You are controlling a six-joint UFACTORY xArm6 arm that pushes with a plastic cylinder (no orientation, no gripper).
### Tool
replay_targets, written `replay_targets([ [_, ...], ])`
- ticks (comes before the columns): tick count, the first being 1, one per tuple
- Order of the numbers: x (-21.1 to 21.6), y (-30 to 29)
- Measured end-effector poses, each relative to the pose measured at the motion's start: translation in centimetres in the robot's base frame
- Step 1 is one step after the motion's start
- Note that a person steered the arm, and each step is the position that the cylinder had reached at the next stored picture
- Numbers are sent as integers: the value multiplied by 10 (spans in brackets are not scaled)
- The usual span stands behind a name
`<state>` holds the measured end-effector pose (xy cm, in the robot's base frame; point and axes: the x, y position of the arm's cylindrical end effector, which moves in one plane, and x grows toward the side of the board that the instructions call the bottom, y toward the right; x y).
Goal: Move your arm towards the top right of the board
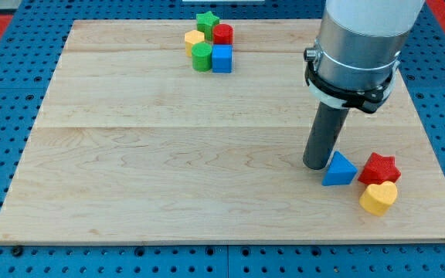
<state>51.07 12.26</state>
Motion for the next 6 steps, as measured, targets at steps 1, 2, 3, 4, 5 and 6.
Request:
replay_targets([
  [1, 0, 5],
  [2, 0, 6],
  [3, -2, 5],
  [4, -3, 4],
  [5, -25, 6],
  [6, -91, 8],
])
